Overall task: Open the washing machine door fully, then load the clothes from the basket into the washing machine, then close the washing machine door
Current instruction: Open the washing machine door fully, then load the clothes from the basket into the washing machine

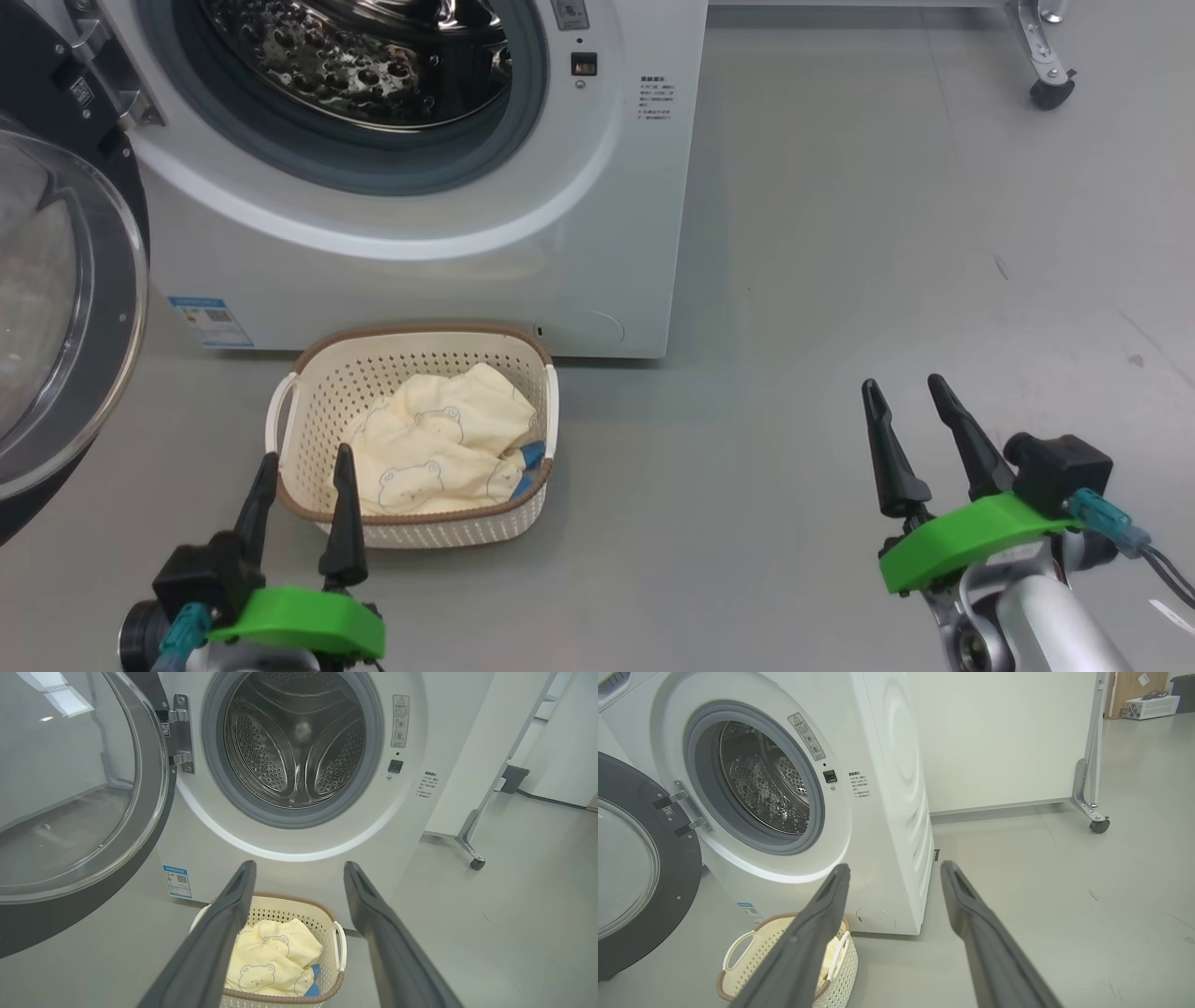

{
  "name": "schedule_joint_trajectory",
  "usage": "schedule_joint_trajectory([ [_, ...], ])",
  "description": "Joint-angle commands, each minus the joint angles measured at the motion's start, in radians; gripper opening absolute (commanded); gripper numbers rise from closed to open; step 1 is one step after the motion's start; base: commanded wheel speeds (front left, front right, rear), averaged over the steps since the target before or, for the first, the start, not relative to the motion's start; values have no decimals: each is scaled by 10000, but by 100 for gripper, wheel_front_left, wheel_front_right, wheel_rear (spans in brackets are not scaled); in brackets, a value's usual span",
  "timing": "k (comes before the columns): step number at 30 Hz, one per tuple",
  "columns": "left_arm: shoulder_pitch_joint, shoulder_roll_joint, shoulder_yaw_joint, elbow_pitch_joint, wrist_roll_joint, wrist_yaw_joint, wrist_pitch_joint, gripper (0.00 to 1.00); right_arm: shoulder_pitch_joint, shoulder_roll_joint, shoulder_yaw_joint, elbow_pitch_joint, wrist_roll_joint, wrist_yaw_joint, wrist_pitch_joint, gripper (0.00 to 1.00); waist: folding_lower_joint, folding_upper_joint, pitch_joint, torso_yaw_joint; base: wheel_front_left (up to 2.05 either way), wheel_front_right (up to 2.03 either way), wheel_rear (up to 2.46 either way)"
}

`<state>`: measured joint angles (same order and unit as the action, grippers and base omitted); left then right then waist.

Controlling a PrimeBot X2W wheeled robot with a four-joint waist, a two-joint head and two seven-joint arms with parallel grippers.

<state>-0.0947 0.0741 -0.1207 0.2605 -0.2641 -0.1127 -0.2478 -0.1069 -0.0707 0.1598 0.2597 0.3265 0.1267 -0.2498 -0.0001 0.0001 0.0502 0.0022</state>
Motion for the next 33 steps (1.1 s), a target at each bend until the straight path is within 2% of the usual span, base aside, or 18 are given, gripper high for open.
schedule_joint_trajectory([
  [1, -341, 67, 320, -296, 41, 54, -137, 100, -210, -17, 124, -310, -51, 40, -120, 100, 1, -1, -7, 0, 0, 0, 0],
  [33, -349, -126, 477, -188, -16, -89, -139, 100, -193, 7, 143, -151, -78, 40, -120, 100, 1, -1, -73, 62, 0, 0, 0],
])
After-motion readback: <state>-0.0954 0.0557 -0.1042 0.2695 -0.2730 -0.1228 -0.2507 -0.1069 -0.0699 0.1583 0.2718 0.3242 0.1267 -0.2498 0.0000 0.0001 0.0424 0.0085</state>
